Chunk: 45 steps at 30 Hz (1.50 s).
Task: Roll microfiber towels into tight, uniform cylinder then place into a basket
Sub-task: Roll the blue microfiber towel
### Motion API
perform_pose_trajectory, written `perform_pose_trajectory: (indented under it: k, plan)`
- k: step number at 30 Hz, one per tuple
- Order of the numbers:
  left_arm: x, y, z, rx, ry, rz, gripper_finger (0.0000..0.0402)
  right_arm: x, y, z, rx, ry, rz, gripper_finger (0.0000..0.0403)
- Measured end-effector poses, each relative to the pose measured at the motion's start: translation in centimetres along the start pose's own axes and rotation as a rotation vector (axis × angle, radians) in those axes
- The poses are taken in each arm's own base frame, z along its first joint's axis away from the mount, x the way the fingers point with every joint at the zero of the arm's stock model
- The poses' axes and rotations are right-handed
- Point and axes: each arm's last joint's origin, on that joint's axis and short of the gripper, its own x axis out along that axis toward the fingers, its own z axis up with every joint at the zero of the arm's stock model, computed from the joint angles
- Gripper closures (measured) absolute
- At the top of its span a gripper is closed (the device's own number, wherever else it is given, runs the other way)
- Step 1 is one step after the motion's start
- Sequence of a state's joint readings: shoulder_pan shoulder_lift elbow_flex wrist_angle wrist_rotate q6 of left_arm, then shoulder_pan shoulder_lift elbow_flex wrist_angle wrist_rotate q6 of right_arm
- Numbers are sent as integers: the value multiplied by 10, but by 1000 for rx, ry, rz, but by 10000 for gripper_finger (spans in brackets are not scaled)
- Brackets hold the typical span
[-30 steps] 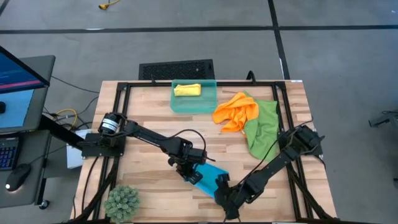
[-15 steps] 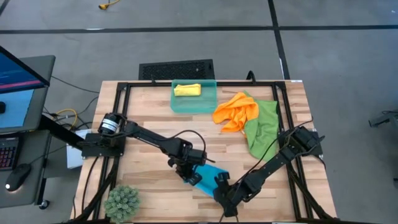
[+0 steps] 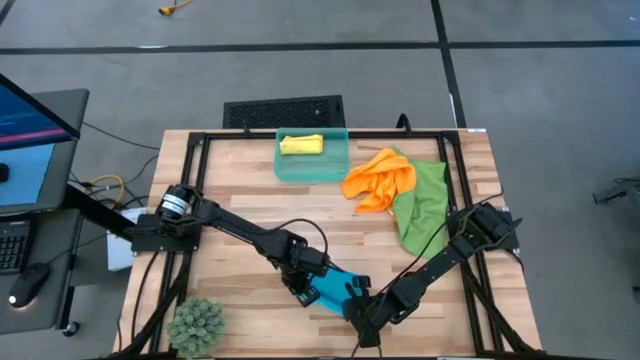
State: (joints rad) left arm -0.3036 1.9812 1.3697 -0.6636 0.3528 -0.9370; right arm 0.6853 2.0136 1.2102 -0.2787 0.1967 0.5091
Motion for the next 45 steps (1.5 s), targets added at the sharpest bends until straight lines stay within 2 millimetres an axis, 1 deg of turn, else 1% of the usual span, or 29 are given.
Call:
perform_pose_trajectory:
  k: [4,8,10,13,15,21,26,31,36,38,41,43,45]
  plan:
    - [2,-2,-4,76,-16,20,356,0,0,0,10,4,7,392]
    - [3,-3,-6,122,-25,35,300,0,-2,1,23,7,14,383]
    - [3,-3,-7,172,-17,40,275,0,-2,1,25,7,15,379]
    - [5,-3,-12,250,4,66,247,0,-2,1,25,8,15,389]
    - [7,-4,-18,300,-8,113,237,0,-2,1,25,8,15,394]
    - [14,-15,-42,473,-72,259,231,1,-5,2,80,22,30,382]
    - [15,-32,-68,568,-136,376,230,2,-8,4,91,26,33,394]
    - [18,-51,-99,695,-268,476,230,2,-10,6,121,30,46,386]
    - [29,-64,-128,910,-421,526,230,3,-11,7,131,20,51,393]
    - [36,-67,-134,986,-461,505,230,3,-11,8,132,16,53,394]
    - [48,-68,-132,1058,-490,463,230,3,-11,8,134,14,54,390]
    - [53,-60,-127,1067,-479,484,230,3,-11,8,134,13,53,385]
    - [54,-53,-120,1040,-475,499,230,3,-11,8,136,15,57,384]
